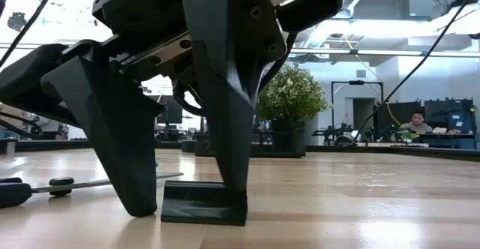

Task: Pick and place office supplies into organizer
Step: Put the black binder clip into the black desk organizer

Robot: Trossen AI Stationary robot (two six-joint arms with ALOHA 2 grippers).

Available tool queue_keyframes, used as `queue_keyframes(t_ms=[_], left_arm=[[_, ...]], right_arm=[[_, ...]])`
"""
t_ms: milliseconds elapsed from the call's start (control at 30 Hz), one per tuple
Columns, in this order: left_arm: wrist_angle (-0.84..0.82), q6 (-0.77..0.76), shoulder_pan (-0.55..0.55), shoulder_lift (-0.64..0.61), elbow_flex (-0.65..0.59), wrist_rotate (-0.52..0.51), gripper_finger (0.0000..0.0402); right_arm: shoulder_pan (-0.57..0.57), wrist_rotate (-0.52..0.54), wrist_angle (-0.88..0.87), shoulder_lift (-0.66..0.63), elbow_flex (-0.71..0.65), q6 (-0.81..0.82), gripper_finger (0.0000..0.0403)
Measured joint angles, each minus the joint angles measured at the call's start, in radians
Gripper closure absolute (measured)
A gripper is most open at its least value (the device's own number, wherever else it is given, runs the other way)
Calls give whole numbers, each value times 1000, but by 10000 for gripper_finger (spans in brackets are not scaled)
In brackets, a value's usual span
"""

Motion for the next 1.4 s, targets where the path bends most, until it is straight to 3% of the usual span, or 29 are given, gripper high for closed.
queue_keyframes(t_ms=[200, 333, 400, 467, 700, 900, 1100, 1200, 1400], left_arm=[[-1, -1, 5, 0, -2, -1, 215], [-5, 38, 5, 0, -2, -7, 216], [2, 71, 5, 0, -2, -16, 216], [20, 90, 5, 0, -3, -31, 216], [71, 125, 5, 0, -5, -66, 216], [71, 161, 5, 0, -4, -79, 215], [74, 156, 5, 0, -4, -89, 199], [87, 139, 6, 0, -4, -94, 189], [97, 62, 8, 0, -3, -129, 174]], right_arm=[[34, -8, 38, -1, -134, 29, 332], [53, -222, 186, 2, -291, 38, 332], [60, -337, 366, 2, -394, 70, 332], [66, -377, 568, 2, -514, 138, 332], [88, -250, 1200, 2, -939, 516, 332], [159, 53, 1531, 2, -1196, 777, 332], [213, 190, 1610, 13, -1287, 881, 337], [218, 200, 1652, 74, -1293, 893, 352], [216, 194, 1901, 269, -1291, 901, 399]])
